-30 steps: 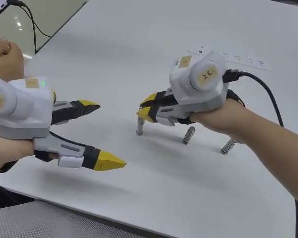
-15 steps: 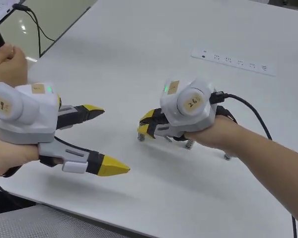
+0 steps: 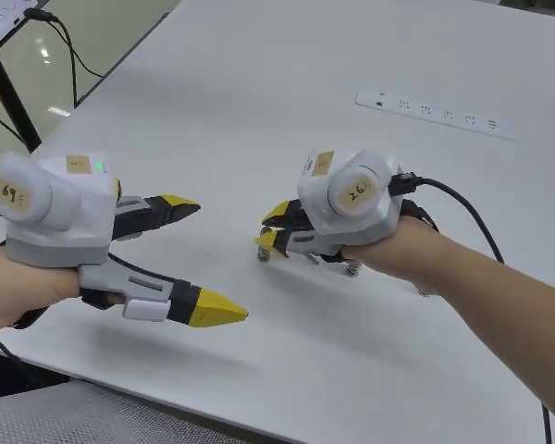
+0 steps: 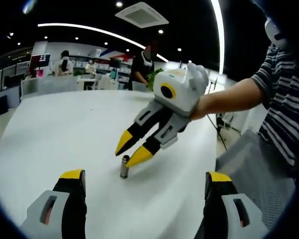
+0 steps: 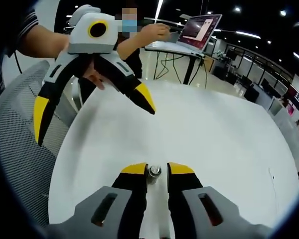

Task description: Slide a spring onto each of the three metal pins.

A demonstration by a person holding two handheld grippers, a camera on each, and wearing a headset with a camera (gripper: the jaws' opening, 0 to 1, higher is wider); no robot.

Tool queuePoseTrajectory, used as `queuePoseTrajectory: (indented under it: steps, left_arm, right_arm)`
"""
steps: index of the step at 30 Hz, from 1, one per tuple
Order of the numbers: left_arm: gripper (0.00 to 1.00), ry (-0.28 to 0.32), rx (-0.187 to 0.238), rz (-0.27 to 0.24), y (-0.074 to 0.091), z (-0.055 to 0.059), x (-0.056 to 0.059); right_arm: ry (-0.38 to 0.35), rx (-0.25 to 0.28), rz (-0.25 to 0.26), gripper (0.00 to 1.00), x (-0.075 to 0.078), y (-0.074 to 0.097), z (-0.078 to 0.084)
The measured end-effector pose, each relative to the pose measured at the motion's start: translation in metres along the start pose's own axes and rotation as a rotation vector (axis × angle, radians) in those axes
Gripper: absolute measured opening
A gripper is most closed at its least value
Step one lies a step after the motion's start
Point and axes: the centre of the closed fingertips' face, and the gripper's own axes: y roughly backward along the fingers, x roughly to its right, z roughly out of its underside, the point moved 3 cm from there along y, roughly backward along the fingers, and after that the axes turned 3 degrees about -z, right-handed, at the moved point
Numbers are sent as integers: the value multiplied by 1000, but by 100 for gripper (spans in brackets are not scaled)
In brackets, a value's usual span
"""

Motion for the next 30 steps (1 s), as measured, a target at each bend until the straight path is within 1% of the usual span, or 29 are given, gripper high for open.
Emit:
queuePoseTrajectory:
  steps: [5,7,9,11,13,16,19,21,23,27,28,30]
  left_arm:
    - [96,-5,5,-1,-4,-5,0]
    - [96,-3,11,-2,-5,-8,-1]
    - [96,-4,15,-5,-6,-10,-1]
    - [96,-6,18,-5,-7,-12,-1]
    - [96,-9,19,-4,-9,-13,0]
    - [96,-12,19,-3,-11,-15,1]
    - [97,-17,21,-1,-13,-18,3]
    - [97,-20,23,-4,-15,-19,2]
    - [98,-22,25,-3,-16,-21,3]
    - [98,-29,25,3,-20,-24,6]
    - [98,-31,27,1,-21,-25,6]
    - [98,-36,29,0,-23,-26,7]
  right_arm:
    - [-29,30,26,15,3,12,-3]
    - [-43,52,41,18,4,18,-4]
    - [-71,86,51,23,3,25,-5]
    - [-74,92,55,27,2,31,-2]
    - [-72,88,70,27,2,37,3]
    - [-111,111,94,32,4,45,10]
    - [-126,120,109,36,2,54,18]
    - [-157,144,112,42,-1,60,20]
    - [-166,167,128,51,-2,66,21]
    - [-194,198,154,59,-5,78,24]
    - [-204,204,166,63,-5,82,26]
    - [-221,220,178,66,-7,89,29]
